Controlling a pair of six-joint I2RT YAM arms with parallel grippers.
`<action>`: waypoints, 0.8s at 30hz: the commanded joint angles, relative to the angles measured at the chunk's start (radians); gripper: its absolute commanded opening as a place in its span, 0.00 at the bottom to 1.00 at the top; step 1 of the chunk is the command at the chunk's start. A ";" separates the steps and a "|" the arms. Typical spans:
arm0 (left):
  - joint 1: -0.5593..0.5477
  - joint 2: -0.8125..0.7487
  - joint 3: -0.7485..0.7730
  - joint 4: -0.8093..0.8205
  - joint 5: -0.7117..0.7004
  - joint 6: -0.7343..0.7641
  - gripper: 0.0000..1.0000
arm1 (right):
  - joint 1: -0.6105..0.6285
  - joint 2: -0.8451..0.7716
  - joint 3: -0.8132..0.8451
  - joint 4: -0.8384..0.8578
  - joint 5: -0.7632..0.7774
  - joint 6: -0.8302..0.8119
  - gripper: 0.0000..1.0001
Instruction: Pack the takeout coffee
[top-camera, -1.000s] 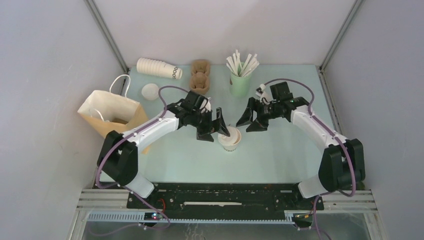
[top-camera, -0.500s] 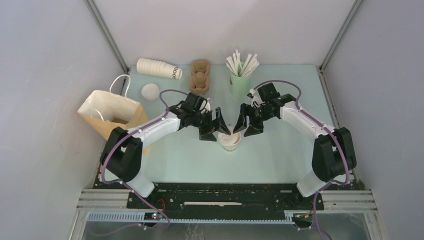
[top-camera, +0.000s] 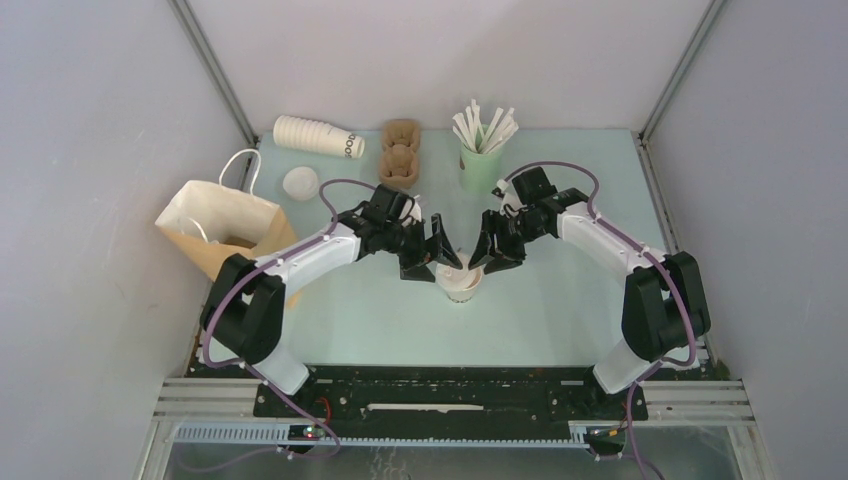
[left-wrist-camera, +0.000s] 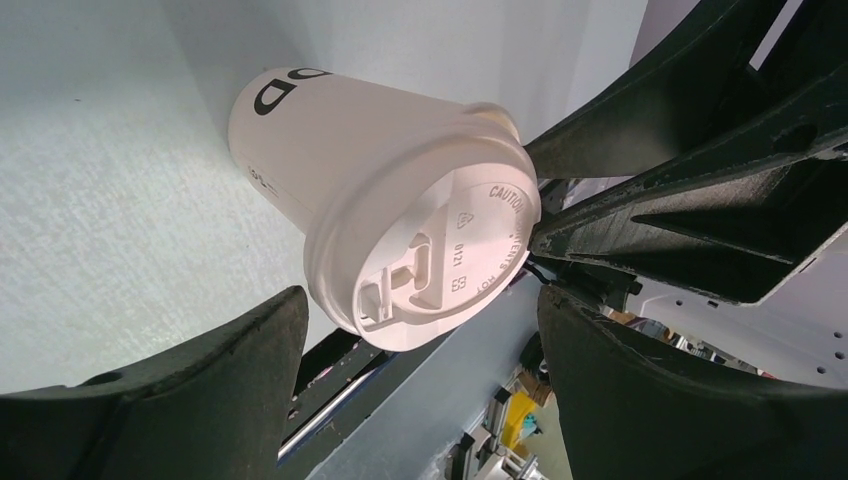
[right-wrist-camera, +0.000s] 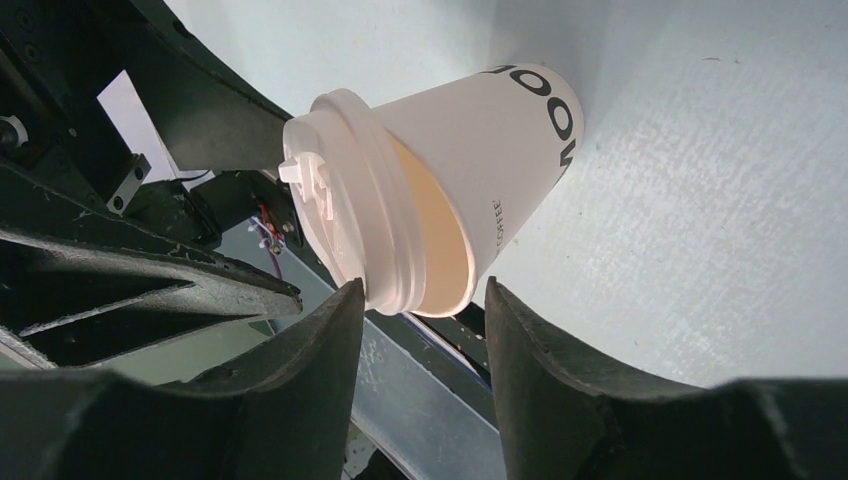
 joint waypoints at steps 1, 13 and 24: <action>0.003 -0.005 0.047 0.020 0.023 -0.011 0.89 | 0.005 -0.014 0.008 0.030 -0.001 -0.005 0.55; -0.017 0.001 0.096 -0.027 0.011 0.007 0.86 | -0.007 -0.028 -0.024 0.056 -0.024 0.008 0.42; -0.032 0.009 0.137 -0.115 -0.039 0.055 0.88 | -0.028 -0.064 -0.048 0.068 -0.039 0.016 0.35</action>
